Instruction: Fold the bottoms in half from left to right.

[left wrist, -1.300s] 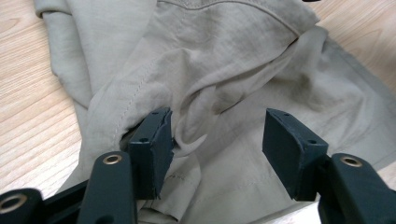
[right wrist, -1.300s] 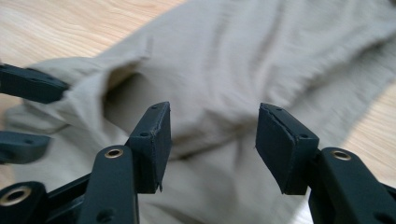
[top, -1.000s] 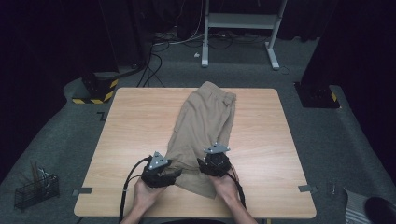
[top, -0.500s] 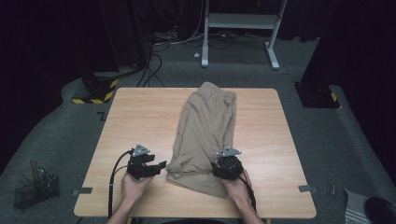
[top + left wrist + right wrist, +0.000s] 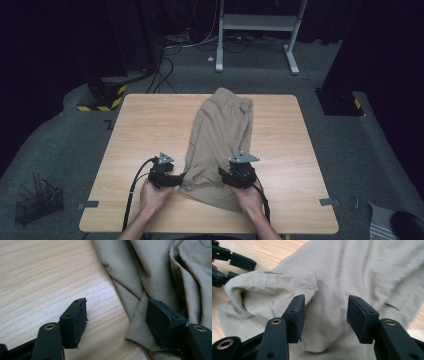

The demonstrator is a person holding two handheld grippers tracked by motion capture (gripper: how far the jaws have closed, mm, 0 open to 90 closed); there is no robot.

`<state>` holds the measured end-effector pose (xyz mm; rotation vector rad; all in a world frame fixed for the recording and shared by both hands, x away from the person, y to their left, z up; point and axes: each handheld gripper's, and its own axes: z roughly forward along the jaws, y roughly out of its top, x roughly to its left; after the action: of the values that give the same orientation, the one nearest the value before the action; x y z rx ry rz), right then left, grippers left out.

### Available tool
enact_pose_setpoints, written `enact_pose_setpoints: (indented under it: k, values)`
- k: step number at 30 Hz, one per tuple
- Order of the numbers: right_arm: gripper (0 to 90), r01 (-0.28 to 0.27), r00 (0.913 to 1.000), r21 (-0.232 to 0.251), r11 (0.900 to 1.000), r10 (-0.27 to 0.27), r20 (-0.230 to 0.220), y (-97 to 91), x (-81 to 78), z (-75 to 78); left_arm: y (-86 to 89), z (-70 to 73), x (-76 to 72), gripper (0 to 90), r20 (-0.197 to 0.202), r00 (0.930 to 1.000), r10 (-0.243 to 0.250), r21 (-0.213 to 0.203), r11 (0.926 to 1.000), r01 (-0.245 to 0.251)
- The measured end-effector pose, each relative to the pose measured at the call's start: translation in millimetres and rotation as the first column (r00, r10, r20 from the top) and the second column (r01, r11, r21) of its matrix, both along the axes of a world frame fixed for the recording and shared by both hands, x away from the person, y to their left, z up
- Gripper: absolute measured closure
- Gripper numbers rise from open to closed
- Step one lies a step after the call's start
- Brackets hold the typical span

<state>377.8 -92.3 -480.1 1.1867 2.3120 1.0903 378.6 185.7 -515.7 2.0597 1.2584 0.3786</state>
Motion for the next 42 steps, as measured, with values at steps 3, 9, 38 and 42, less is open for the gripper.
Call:
enact_pose_setpoints:
  k: [3, 9, 38, 42]
  values:
    - [49.7, -0.025, 0.9995, -0.004, 0.9997, 0.025, -0.020, 9.5, 2.4, -2.8, -4.1, -1.4, -2.1, 32.2, 0.027, 0.9995, -0.014, 0.043, 0.9990, 0.013]
    - [51.7, -0.061, 0.9977, 0.000, 0.9982, 0.061, -0.032, 21.0, 3.2, -3.5, -5.0, -6.5, -7.8, 30.3, 0.079, 0.9968, -0.013, 0.042, 0.9991, 0.009]
    - [88.1, -0.137, 0.9865, -0.019, 0.9904, 0.135, -0.093, 2.9, -6.7, -19.7, -2.4, -11.3, -14.0, 30.4, 0.127, 0.9919, 0.006, 0.021, 0.9997, -0.009]
    - [88.6, -0.149, 0.9851, 0.001, 0.9889, 0.148, -0.088, -3.2, -11.9, -20.9, -2.4, -11.3, -14.0, 30.4, 0.126, 0.9920, 0.006, 0.020, 0.9998, -0.009]
